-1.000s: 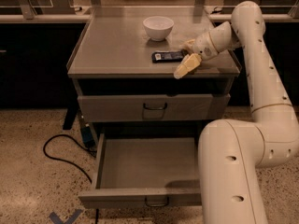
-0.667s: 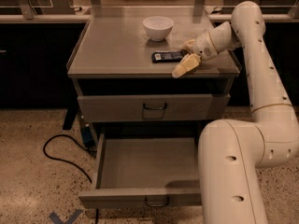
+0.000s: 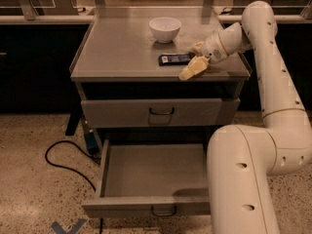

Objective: Place rxbar blueberry into middle drawer

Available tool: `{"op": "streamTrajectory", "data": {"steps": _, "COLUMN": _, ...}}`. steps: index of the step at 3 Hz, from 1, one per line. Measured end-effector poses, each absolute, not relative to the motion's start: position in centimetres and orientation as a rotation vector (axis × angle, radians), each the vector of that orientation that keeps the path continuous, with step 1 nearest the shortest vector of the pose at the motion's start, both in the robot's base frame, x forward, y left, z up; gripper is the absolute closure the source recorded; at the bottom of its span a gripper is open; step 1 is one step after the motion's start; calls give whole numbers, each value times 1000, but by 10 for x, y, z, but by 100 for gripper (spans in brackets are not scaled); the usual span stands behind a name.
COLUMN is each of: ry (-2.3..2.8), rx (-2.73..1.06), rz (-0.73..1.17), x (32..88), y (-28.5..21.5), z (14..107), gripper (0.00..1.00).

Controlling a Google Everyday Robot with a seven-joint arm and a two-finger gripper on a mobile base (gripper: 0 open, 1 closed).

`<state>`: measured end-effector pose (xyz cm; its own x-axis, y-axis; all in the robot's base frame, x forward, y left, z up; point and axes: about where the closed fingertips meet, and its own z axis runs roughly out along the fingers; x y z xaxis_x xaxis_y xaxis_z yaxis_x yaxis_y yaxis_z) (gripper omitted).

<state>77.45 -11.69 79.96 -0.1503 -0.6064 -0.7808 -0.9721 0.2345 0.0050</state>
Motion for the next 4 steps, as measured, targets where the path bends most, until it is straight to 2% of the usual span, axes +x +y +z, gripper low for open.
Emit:
{"op": "streamTrajectory", "data": {"steps": 1, "ry": 1846, "rx": -1450, "rz": 702, "x": 775, "y": -117, "z": 800, "gripper": 89}}
{"op": "streamTrajectory", "data": {"steps": 2, "ry": 1846, "rx": -1450, "rz": 702, "x": 772, "y": -118, "z": 805, "gripper": 100}}
{"op": "streamTrajectory", "data": {"steps": 3, "ry": 1846, "rx": -1450, "rz": 702, "x": 772, "y": -117, "z": 805, "gripper": 100}}
{"op": "streamTrajectory", "data": {"steps": 4, "ry": 1846, "rx": -1450, "rz": 702, "x": 772, "y": -117, "z": 805, "gripper": 83}}
